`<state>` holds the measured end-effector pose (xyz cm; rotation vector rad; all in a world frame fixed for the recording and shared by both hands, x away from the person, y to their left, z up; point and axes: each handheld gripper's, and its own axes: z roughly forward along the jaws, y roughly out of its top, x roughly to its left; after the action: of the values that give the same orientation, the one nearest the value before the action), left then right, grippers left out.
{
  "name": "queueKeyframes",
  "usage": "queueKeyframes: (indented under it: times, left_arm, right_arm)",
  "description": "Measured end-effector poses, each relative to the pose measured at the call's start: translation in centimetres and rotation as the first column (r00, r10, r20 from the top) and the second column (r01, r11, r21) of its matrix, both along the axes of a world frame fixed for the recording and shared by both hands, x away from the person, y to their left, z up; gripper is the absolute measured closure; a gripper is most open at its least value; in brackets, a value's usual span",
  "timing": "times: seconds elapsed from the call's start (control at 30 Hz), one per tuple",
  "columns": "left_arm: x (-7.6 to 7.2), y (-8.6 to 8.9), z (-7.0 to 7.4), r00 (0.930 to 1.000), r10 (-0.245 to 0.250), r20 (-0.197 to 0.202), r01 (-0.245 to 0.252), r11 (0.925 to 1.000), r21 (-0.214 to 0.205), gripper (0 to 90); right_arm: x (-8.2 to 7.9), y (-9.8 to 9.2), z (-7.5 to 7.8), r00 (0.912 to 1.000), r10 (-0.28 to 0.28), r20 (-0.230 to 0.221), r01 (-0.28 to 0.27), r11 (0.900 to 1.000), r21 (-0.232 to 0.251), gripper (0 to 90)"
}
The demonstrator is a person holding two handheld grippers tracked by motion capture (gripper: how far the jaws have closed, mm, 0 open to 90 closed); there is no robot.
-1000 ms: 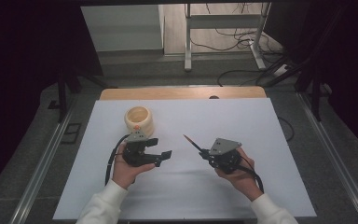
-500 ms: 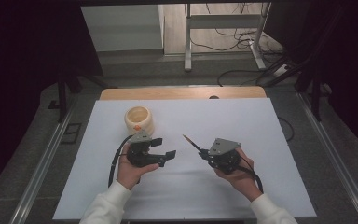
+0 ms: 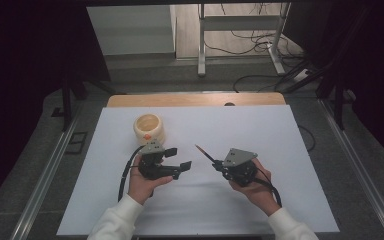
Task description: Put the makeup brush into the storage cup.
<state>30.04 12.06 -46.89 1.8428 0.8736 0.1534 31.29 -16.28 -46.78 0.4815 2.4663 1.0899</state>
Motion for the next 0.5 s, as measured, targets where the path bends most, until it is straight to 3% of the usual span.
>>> queueKeyframes:
  times: [0.5]
  left_arm:
    - [-0.14, -0.56, 0.05, 0.9998, -0.010, 0.019, 0.011, 0.9995, -0.031, 23.1]
  right_arm:
    - [-0.03, 0.30, -0.22, 1.0000, 0.002, -0.003, -0.002, 1.0000, 0.001, 84.6]
